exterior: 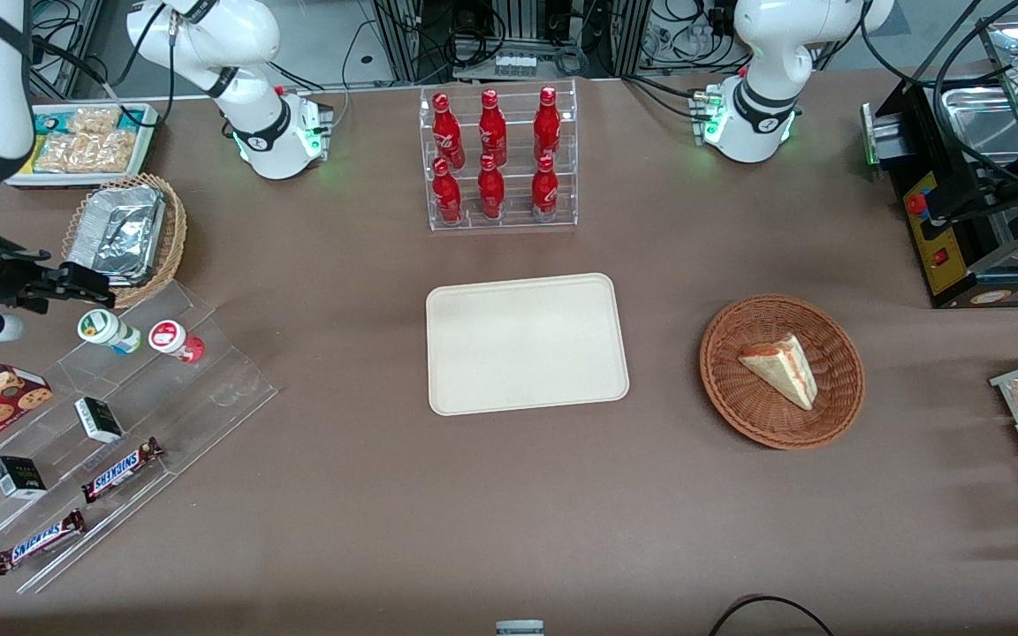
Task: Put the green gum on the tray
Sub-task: 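Move the right gripper down toward the green-labelled gum bottle on the display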
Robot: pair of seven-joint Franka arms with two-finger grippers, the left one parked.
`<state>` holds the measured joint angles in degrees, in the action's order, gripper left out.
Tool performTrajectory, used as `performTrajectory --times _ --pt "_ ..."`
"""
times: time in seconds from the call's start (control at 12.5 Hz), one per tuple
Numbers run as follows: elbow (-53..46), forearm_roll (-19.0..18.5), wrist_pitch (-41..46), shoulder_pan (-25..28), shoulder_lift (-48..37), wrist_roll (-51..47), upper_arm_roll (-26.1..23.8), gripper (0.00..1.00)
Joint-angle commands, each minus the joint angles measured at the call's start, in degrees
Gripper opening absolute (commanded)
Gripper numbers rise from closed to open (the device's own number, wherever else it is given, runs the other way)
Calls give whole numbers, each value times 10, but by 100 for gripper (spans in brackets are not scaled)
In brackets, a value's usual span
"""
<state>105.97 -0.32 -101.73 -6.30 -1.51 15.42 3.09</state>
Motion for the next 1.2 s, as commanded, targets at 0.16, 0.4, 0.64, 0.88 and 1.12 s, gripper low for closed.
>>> performTrajectory --times 0.16,0.4,0.64,0.88,1.12 --pt "109 2 -115 -51 -32 169 1 100" --pt "140 3 -154 -55 -34 202 3 100" --pt "181 9 -195 -55 -54 240 3 100" --pt "186 24 -199 -59 -52 265 10 100" --pt "206 29 -231 -60 -51 296 19 100"
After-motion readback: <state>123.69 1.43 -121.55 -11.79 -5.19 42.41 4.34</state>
